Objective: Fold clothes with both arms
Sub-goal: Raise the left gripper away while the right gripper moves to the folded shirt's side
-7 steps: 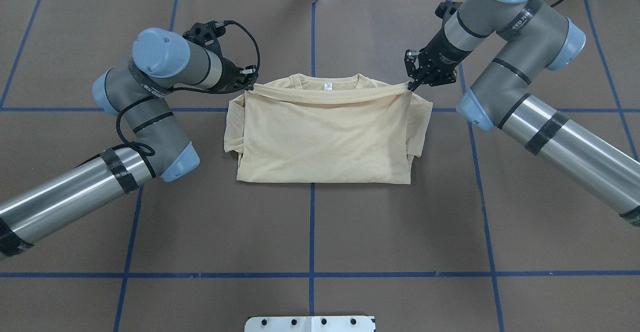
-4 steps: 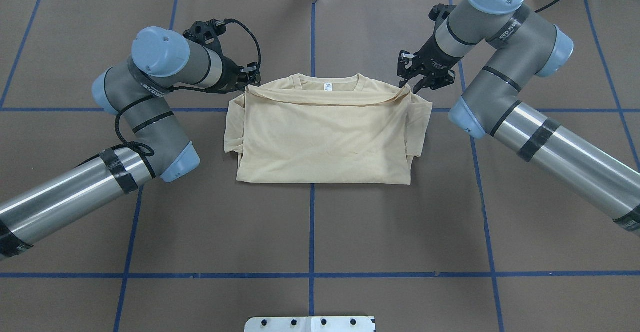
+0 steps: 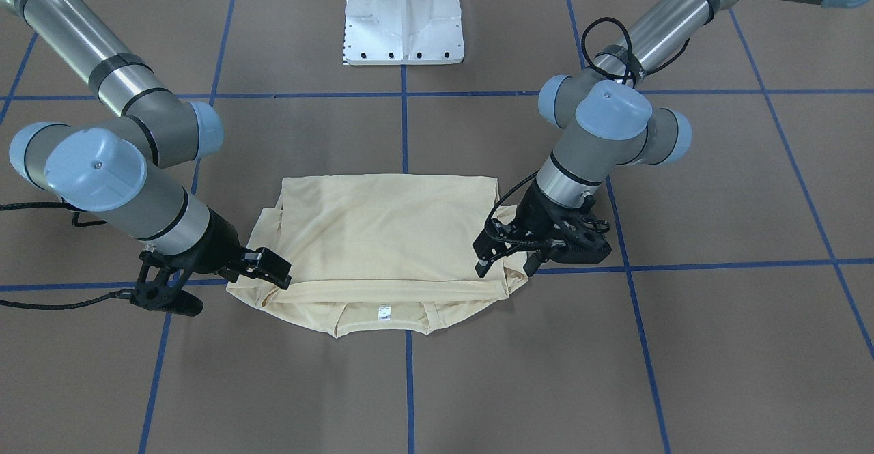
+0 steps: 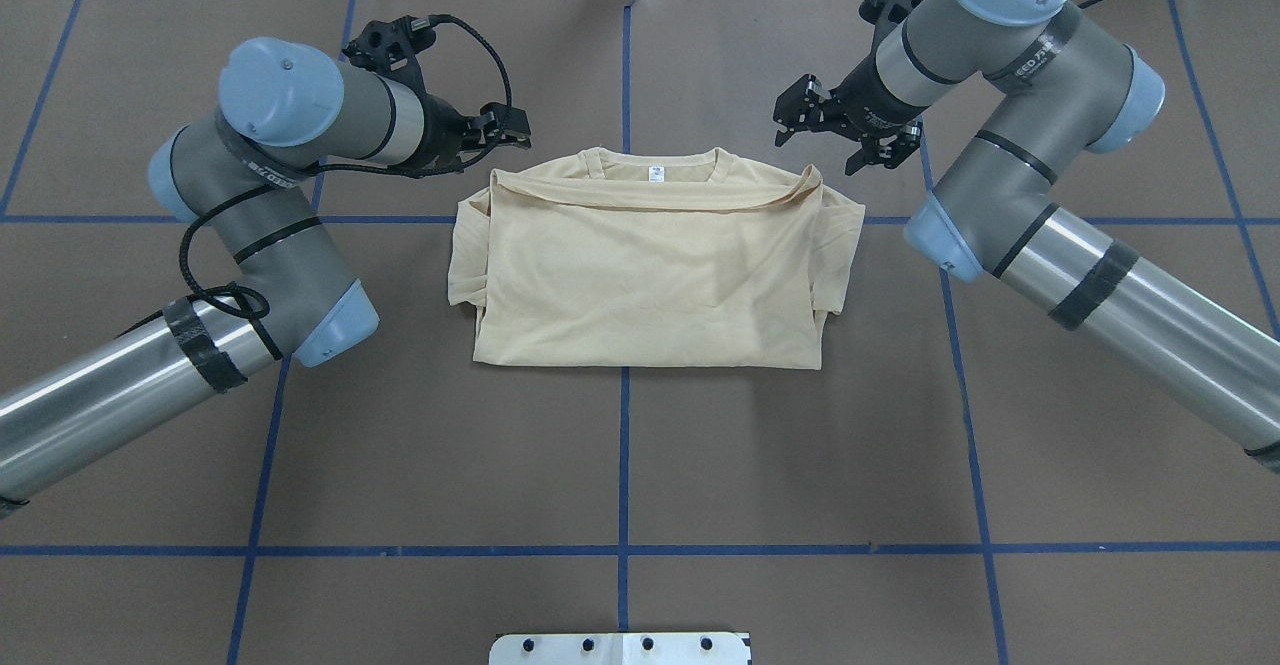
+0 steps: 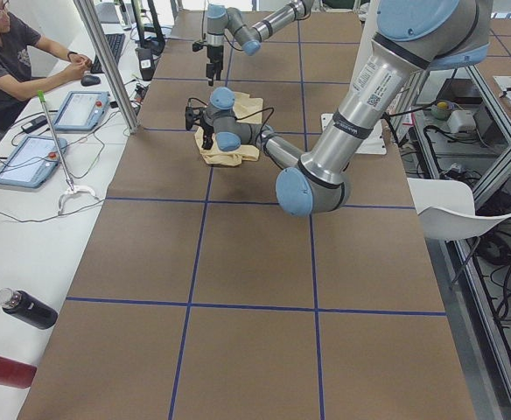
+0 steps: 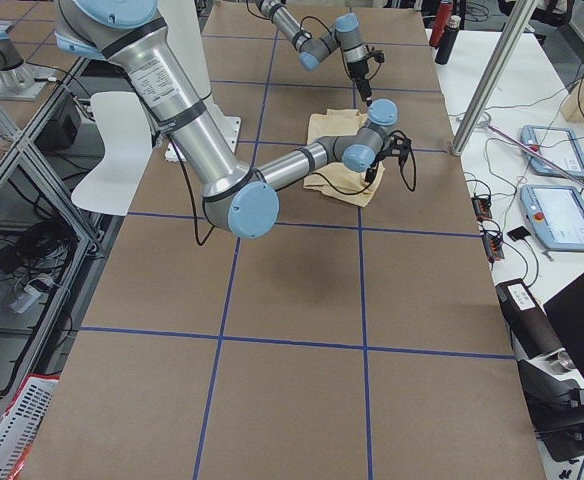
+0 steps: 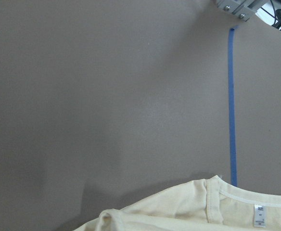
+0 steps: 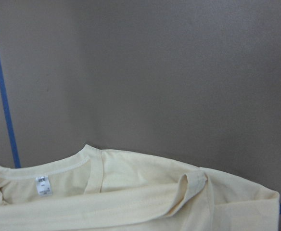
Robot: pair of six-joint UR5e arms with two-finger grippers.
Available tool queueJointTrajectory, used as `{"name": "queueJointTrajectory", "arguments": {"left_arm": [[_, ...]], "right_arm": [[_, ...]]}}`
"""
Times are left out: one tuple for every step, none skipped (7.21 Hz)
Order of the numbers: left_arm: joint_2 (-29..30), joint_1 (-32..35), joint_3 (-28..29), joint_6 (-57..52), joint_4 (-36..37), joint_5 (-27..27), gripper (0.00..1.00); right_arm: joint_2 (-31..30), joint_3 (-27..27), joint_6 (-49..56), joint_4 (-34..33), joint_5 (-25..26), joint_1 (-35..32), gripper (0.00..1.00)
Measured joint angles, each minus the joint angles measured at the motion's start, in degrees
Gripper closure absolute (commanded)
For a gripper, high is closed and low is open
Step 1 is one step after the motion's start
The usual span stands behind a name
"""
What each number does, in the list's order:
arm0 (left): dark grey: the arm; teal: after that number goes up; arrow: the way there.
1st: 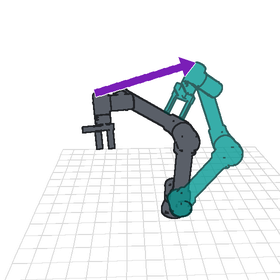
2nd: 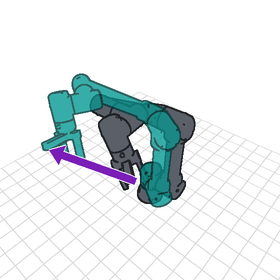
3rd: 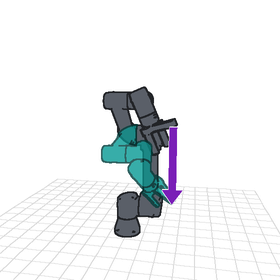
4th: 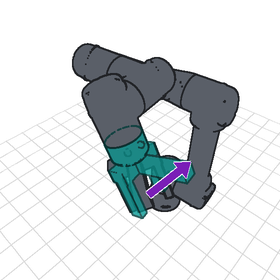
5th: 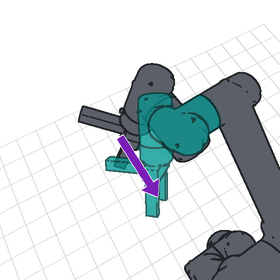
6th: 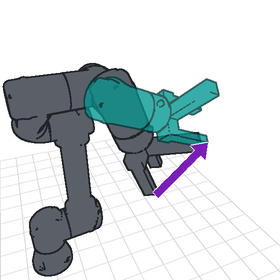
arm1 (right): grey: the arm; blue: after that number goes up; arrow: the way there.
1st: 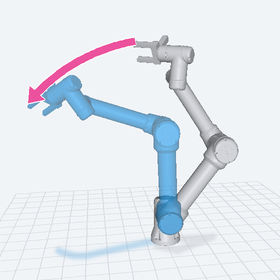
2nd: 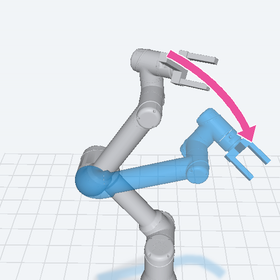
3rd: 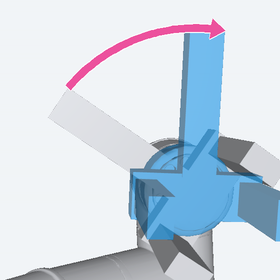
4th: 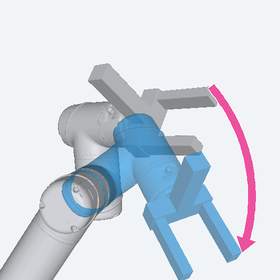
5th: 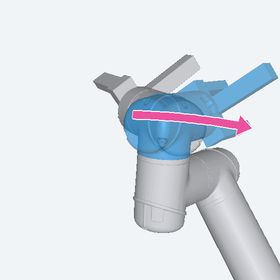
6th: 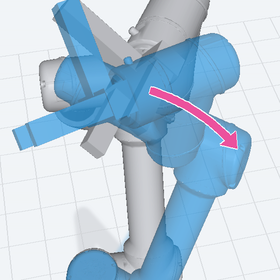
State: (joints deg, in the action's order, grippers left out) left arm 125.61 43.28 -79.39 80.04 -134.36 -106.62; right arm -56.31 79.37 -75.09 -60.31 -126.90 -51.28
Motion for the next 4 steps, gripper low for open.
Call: {"name": "queueJointTrajectory", "arguments": {"left_arm": [[-1.9,0.3,-2.8,0.0,0.1,0.1,0.0],[-2.8,0.4,-4.3,0.0,0.5,0.2,0.0],[-3.2,0.5,-5.2,0.1,1.3,0.2,0.0],[-3.4,0.6,-5.9,0.1,2.1,0.3,0.0]], "right_arm": [[-3.1,4.2,-0.3,0.0,0.1,0.5,0.01],[-6.4,8.4,-1.2,0.0,0.4,1.8,0.01],[-9.0,11.7,-3.6,0.0,1.0,3.9,0.01],[-10.7,14.0,-6.9,0.0,2.8,7.1,0.0]]}}
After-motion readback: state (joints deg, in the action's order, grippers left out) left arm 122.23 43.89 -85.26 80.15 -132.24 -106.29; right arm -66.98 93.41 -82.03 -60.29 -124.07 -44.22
